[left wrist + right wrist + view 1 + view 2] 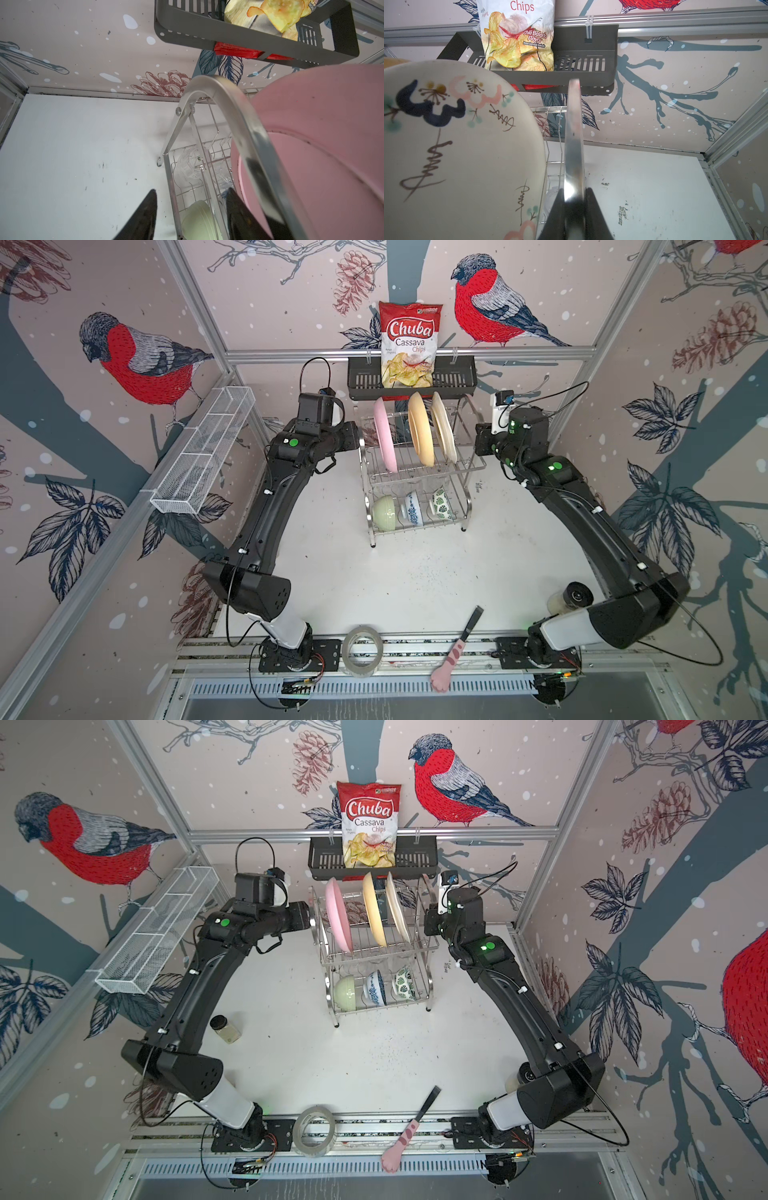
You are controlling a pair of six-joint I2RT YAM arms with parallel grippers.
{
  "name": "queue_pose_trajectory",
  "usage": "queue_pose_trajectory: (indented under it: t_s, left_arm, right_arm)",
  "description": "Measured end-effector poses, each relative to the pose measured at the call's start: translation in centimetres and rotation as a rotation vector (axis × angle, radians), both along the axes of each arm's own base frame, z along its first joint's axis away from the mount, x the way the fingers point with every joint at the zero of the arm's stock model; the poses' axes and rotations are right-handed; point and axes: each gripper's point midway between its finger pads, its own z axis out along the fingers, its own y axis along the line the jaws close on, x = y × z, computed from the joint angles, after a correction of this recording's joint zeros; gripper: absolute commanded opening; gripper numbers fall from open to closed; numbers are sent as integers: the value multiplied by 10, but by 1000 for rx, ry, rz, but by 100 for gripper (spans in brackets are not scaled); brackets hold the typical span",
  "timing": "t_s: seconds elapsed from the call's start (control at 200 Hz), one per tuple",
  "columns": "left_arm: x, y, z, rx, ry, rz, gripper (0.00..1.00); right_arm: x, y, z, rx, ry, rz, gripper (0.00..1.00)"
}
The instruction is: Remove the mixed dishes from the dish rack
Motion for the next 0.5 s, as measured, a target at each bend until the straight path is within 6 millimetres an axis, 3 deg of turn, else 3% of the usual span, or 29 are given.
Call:
queue_pose_trajectory:
  t_s: [0.5]
  left_arm:
    - [60,-9,3,-44,-28,-37,53]
  right_arm:
    - [39,-4,2,36,-9,23,14]
